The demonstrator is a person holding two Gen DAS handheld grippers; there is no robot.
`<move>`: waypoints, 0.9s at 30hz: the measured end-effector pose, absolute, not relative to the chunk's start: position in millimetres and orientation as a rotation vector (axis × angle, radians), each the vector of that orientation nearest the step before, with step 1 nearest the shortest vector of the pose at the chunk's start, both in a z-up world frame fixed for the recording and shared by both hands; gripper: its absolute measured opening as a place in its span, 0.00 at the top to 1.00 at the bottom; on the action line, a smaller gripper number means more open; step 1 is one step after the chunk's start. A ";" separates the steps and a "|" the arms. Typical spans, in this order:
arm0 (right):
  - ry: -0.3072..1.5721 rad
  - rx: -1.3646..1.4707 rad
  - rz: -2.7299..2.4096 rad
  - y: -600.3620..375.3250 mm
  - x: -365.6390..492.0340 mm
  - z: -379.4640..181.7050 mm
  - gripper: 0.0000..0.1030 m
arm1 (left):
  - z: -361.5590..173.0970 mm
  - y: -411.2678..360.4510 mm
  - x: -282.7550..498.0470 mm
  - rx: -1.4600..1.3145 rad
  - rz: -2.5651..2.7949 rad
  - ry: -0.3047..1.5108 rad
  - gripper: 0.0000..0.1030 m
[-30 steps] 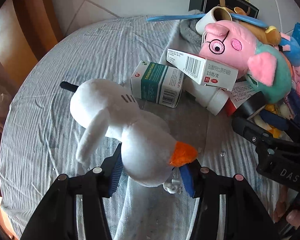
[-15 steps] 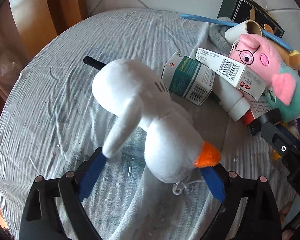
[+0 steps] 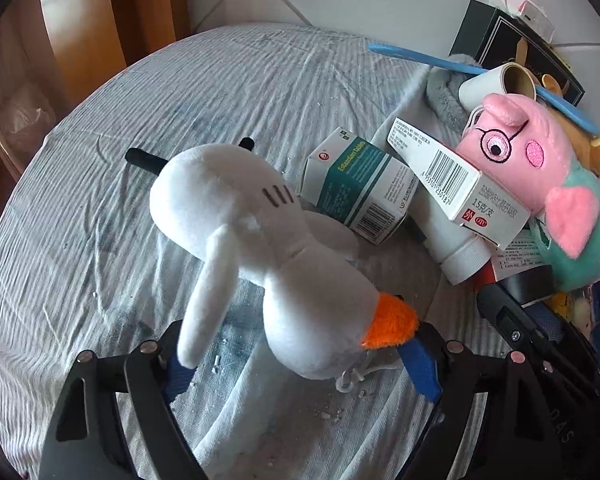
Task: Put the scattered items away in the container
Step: 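Grasp the black tape roll with the right tool while the left holds the goose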
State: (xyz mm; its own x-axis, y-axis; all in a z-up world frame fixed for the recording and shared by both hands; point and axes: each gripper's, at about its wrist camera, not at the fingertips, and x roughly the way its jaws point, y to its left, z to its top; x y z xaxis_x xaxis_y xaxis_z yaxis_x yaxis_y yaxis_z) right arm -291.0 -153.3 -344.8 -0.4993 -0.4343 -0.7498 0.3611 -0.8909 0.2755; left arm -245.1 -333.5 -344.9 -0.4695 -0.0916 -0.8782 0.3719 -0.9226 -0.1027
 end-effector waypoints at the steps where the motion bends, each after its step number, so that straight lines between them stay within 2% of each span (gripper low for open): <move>1: -0.112 1.226 -2.376 -152.2 -290.2 -345.5 0.45 | -342.5 -333.5 -245.0 1.430 -2.453 0.411 0.18; 3: -0.123 1.227 -2.366 -151.8 -290.7 -346.8 0.45 | -340.5 -332.4 -251.3 1.421 -2.465 0.410 0.31; 4: -0.129 1.226 -2.362 -152.1 -291.0 -347.6 0.45 | -342.5 -331.8 -256.2 1.446 -2.471 0.413 0.51; 16: -0.094 1.254 -2.355 -158.2 -270.4 -327.7 0.46 | -331.7 -319.3 -219.5 1.483 -2.495 0.312 0.53; 27: -0.099 1.210 -2.481 -144.3 -213.4 -248.9 0.46 | -244.2 -290.7 -153.2 1.350 -2.659 0.157 0.53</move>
State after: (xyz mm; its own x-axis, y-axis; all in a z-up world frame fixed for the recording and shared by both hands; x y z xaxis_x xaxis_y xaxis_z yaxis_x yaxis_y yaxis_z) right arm -213.4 -144.3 -248.9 -0.5589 -0.3626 -0.7458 0.3023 -0.9265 0.2239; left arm -153.2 -290.7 -244.2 -0.5817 -0.0905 -0.8084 0.1849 -0.9825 -0.0230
